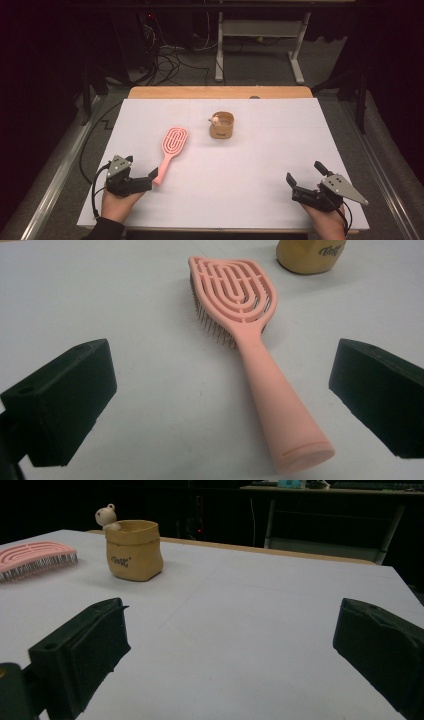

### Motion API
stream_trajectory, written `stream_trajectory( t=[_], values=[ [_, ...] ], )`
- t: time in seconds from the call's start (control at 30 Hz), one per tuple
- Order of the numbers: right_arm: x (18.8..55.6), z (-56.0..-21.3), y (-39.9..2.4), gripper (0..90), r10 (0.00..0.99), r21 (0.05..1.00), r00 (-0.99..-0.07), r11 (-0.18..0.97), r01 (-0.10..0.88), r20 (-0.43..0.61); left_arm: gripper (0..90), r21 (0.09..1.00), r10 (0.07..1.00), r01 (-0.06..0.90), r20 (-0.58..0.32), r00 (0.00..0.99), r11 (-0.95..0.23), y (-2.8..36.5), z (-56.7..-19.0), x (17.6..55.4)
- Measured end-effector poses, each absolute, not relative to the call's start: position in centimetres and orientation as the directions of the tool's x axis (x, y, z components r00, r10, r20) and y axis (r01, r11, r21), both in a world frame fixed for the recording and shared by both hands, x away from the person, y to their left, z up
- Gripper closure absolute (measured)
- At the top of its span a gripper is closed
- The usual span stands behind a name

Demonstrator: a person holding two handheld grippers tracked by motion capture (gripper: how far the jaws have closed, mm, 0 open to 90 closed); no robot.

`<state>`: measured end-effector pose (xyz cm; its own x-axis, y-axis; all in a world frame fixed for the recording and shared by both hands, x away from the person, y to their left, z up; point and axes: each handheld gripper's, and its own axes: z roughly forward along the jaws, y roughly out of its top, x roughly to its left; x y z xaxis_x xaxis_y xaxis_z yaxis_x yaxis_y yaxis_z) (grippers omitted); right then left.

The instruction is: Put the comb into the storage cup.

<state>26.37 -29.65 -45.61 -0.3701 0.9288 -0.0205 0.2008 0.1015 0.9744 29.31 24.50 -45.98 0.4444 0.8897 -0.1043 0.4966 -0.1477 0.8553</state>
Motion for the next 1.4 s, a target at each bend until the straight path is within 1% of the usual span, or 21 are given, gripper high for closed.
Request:
stream_trajectory(
  t=[0.23,0.37,0.47,0.57,0.7,0.93,1.1,1.23,1.4],
  values=[
    [26.3,-45.6,-29.5,1.6,0.930,0.973,-0.367,0.105,0.204,-0.023,0.0,0.846,0.881,0.515,-0.134,0.454,-0.136,24.1,-45.5,29.6],
    [26.2,-45.5,-29.7,1.6,0.931,0.975,-0.365,0.101,0.198,-0.022,0.0,0.845,0.885,0.513,-0.118,0.450,-0.148,23.1,-44.1,30.4],
    [26.2,-45.4,-30.0,1.6,0.932,0.976,-0.361,0.092,0.195,-0.015,0.0,0.837,0.885,0.520,-0.103,0.453,-0.169,22.1,-43.3,31.3],
    [26.1,-45.3,-30.3,1.6,0.933,0.978,-0.360,0.085,0.190,-0.011,0.0,0.819,0.896,0.545,-0.092,0.434,-0.180,21.2,-42.5,32.7],
    [26.1,-45.2,-30.4,1.6,0.933,0.980,-0.360,0.081,0.183,-0.009,0.0,0.805,0.897,0.565,-0.101,0.429,-0.180,20.4,-41.9,34.4],
    [26.0,-45.1,-30.5,1.6,0.935,0.981,-0.356,0.074,0.182,-0.005,0.0,0.778,0.903,0.597,-0.094,0.419,-0.195,19.2,-41.4,36.7],
    [26.0,-45.1,-30.4,1.6,0.934,0.980,-0.356,0.075,0.182,-0.006,0.0,0.765,0.907,0.605,-0.069,0.416,-0.219,18.2,-41.1,38.0],
    [26.0,-45.1,-30.5,1.6,0.935,0.981,-0.355,0.071,0.183,-0.002,0.0,0.743,0.910,0.624,-0.050,0.411,-0.241,17.5,-41.5,39.0],
    [26.0,-45.1,-30.6,1.6,0.935,0.981,-0.356,0.070,0.182,-0.001,0.0,0.717,0.911,0.649,-0.046,0.410,-0.256,17.0,-42.3,40.0]
  ],
)
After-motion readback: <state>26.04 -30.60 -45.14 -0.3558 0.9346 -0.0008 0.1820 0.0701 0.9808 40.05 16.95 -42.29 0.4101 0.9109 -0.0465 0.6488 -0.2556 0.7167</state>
